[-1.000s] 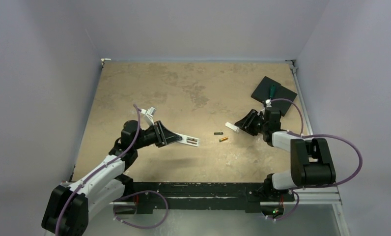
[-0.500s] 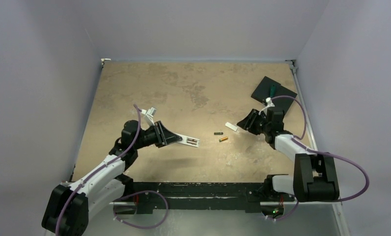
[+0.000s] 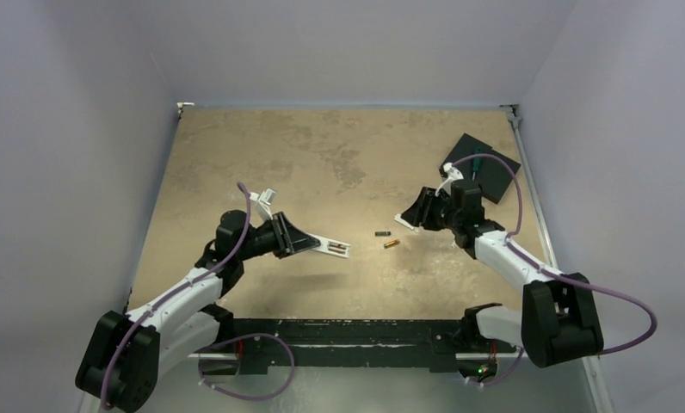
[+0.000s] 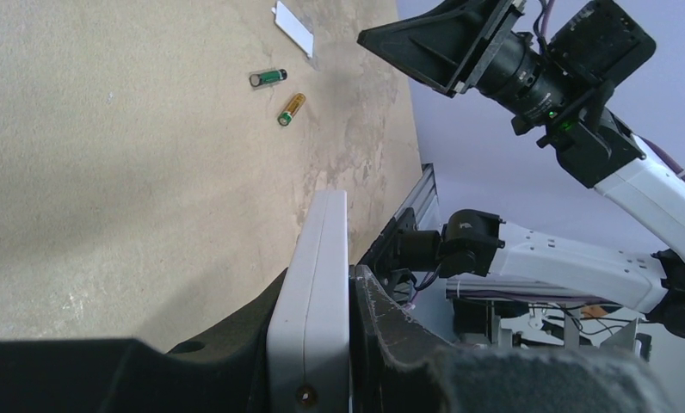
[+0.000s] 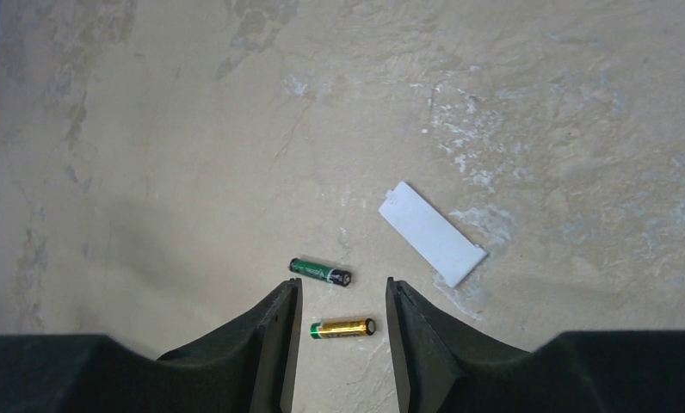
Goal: Load the batteries into the remote control
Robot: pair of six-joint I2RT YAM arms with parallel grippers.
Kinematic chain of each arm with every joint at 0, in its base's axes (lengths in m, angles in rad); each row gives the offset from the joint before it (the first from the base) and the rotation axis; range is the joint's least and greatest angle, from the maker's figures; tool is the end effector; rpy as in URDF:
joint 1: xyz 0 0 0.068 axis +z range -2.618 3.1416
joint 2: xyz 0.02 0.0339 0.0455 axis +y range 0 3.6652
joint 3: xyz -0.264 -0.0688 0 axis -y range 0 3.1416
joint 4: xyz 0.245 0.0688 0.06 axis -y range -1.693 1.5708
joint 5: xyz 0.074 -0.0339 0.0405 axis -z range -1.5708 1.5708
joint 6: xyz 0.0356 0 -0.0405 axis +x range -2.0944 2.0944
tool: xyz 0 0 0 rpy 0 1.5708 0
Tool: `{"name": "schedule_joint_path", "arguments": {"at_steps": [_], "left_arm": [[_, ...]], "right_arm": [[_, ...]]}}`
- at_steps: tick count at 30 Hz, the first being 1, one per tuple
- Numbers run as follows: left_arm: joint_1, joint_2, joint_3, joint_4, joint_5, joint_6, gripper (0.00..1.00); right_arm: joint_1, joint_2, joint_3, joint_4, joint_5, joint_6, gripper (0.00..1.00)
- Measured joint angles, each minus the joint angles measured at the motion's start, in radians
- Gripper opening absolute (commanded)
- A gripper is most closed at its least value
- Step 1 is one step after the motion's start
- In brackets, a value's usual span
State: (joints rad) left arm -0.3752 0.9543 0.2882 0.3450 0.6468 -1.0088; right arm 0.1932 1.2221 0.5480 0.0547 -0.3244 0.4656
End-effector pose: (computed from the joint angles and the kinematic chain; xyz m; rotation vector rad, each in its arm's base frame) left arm 0.1729 -0.0911 0.1924 -0.1702 2.1334 -1.4942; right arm 0.2396 0.0584 0.1930 0.1170 2.2439 0.7198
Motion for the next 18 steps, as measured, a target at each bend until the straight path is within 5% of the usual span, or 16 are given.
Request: {"name": "schedule_joint_path", "arguments": {"at_steps": [18], "left_arm": [[-0.004,0.174,-0.040,0.193,-0.019,-0.135,0.00]], "right_arm": [[0.229,-0.113,0.105,-0.067,-0.077,-0.102,0.63]]}}
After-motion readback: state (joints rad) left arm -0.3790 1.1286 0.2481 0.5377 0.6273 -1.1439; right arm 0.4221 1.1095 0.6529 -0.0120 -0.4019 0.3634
